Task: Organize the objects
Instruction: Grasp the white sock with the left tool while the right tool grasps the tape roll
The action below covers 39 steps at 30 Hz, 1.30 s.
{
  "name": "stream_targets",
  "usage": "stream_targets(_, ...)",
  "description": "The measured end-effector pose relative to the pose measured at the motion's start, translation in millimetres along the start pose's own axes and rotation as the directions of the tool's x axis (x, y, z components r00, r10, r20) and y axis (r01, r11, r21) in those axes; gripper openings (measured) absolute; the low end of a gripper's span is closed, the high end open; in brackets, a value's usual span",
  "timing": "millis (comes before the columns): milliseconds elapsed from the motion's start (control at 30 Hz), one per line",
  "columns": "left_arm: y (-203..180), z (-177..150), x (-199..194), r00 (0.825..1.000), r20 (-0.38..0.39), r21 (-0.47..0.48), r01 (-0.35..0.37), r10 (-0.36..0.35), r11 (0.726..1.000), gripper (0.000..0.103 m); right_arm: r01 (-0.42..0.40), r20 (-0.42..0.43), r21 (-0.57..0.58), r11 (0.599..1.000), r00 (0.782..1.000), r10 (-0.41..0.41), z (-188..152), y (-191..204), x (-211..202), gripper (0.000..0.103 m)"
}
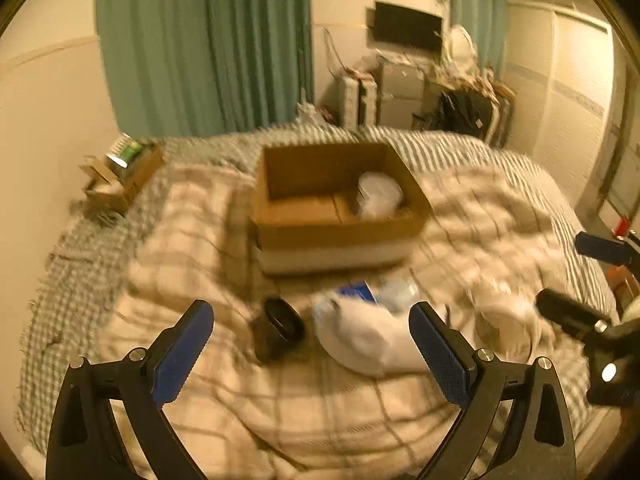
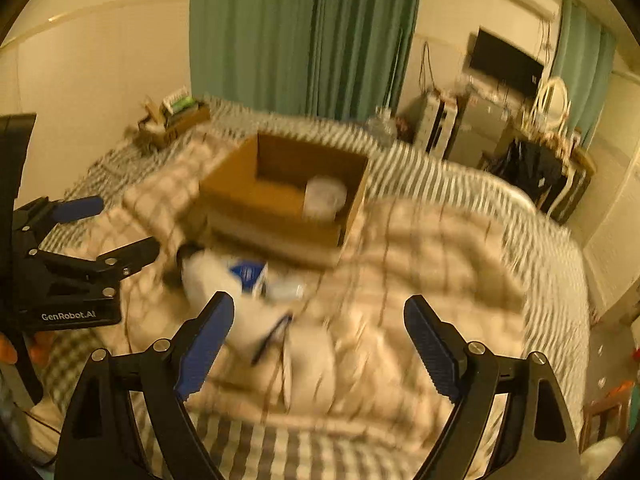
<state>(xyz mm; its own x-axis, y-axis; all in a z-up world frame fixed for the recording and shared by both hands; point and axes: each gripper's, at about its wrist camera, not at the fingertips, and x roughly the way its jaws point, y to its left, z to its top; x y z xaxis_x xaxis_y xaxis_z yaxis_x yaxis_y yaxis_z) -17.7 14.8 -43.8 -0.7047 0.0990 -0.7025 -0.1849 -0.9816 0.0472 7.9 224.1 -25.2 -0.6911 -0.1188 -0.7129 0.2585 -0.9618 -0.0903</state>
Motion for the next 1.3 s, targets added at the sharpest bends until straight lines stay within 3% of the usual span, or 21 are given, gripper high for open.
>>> stream_targets(167,-23,-24,37,0.996,-0.089,0.057,0.020,-0.015,0.998,0.101,-0.035,-0.077,0.027,0.999,0.996,0.037,-27,3,20,0.085)
stream_targets(233,-27,-28,46,0.995,-0.102,0.067,0.025,-0.018,0.997,0.101,-0.046,-0.103,0.027,0.999,0.994,0.048,-29,3,28,0.072)
stream_targets(367,-30,-30,63,0.992,-0.121,0.071,0.042,-0.033,0.997,0.101,-0.059,-0.140,0.049,0.997,0.988,0.065,-33,2,40,0.065)
stream_targets(533,-32,-28,81,0.988,-0.144,0.064,0.060,-0.050,0.996,0.101,-0.059,-0.159,0.067,0.996,0.985,0.069,-35,0,45,0.033)
stream_targets(700,-41,-23,93,0.986,-0.132,0.089,0.115,-0.103,0.989,0.100,-0.056,-0.145,0.074,0.996,0.987,0.067,-32,-1,43,0.029)
stream_targets(900,-40,-26,94,0.978,-0.131,0.089,0.174,-0.162,0.981,0.076,-0.057,-0.122,0.081,0.995,0.990,0.067,-27,-2,40,0.029)
stream_targets(1067,-29,-25,86,0.978,-0.117,0.076,0.183,-0.173,0.980,0.045,-0.060,-0.094,0.073,0.996,0.993,0.066,-18,1,34,0.029)
stream_targets(1300,-12,-24,62,0.977,-0.109,0.049,0.187,-0.181,0.981,0.037,-0.047,-0.049,0.076,0.996,0.998,0.050,-2,1,17,0.029)
